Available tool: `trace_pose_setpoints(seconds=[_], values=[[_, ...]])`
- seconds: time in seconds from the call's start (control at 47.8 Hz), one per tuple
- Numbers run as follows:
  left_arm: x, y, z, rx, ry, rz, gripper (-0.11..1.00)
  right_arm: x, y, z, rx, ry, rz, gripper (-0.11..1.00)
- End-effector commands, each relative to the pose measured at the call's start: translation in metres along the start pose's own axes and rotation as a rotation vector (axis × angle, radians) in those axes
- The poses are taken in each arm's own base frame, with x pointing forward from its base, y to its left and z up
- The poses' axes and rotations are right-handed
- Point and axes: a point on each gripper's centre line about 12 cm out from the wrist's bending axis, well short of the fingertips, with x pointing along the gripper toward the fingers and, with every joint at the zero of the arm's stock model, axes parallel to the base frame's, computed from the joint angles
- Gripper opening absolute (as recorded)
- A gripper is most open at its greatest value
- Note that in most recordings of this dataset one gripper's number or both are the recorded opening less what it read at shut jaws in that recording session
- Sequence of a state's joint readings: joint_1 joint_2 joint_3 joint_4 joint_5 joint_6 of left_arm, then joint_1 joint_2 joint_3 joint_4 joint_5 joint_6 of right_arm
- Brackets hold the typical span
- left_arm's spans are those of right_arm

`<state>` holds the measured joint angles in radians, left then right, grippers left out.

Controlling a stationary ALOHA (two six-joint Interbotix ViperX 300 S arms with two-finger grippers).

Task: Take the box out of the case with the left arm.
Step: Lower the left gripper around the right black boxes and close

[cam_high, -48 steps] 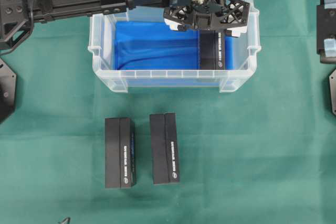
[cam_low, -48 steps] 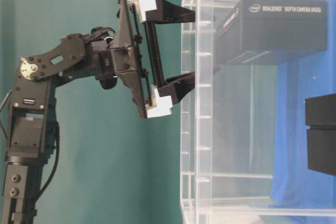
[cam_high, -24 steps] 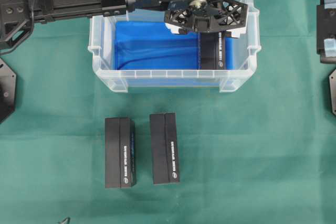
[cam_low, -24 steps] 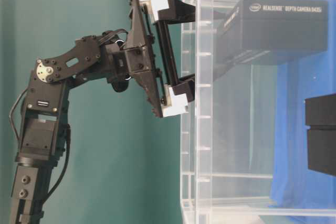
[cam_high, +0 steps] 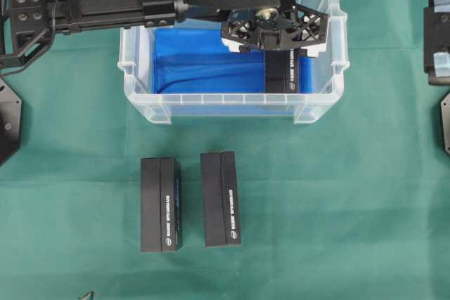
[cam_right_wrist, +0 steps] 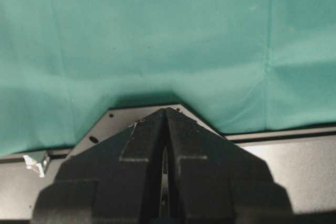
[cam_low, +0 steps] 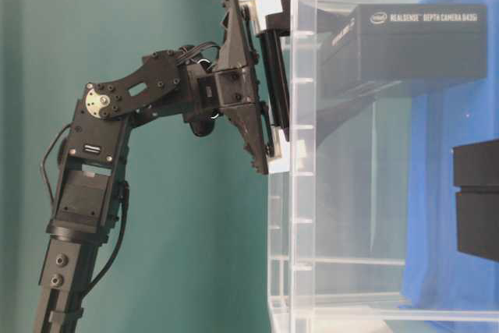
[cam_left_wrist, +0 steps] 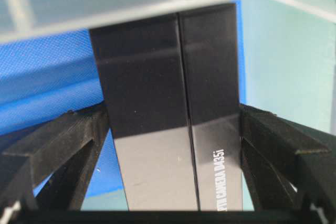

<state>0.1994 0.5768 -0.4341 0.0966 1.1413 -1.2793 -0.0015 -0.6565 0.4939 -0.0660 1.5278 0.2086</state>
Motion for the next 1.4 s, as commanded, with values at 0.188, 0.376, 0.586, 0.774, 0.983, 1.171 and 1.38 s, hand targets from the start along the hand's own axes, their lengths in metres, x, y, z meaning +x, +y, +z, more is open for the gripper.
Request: trace_pose_setpoints(seconds=[0.188, 0.376, 0.586, 0.774, 0.983, 1.171, 1.38], values=[[-0.011, -0.003, 0.0, -0.002, -0.007, -0.022, 0.88, -0.003, 0.0, 0.001, 0.001, -0.012, 0.003, 0.01], [-0.012, -0.004, -0.001, -0.028, 0.002, -0.03, 0.82, -0.004, 0.0, 0.001, 0.002, -0.013, 0.004, 0.01], [-0.016, -0.012, -0.006, -0.022, -0.005, -0.084, 0.62, -0.004, 0.0, 0.001, 0.001, -0.015, 0.005, 0.01], [-0.015, -0.012, -0.006, -0.025, -0.005, -0.086, 0.62, -0.004, 0.0, 0.001, 0.002, -0.013, 0.004, 0.01], [-0.016, -0.013, -0.008, -0.032, 0.001, -0.09, 0.62, -0.004, 0.0, 0.001, 0.002, -0.013, 0.002, 0.01], [-0.026, -0.013, -0.008, -0.038, 0.009, -0.096, 0.62, -0.004, 0.0, 0.001, 0.001, -0.013, 0.004, 0.01], [-0.051, -0.013, -0.007, -0.045, 0.01, -0.117, 0.62, -0.004, 0.0, 0.001, 0.001, -0.013, 0.003, 0.01]])
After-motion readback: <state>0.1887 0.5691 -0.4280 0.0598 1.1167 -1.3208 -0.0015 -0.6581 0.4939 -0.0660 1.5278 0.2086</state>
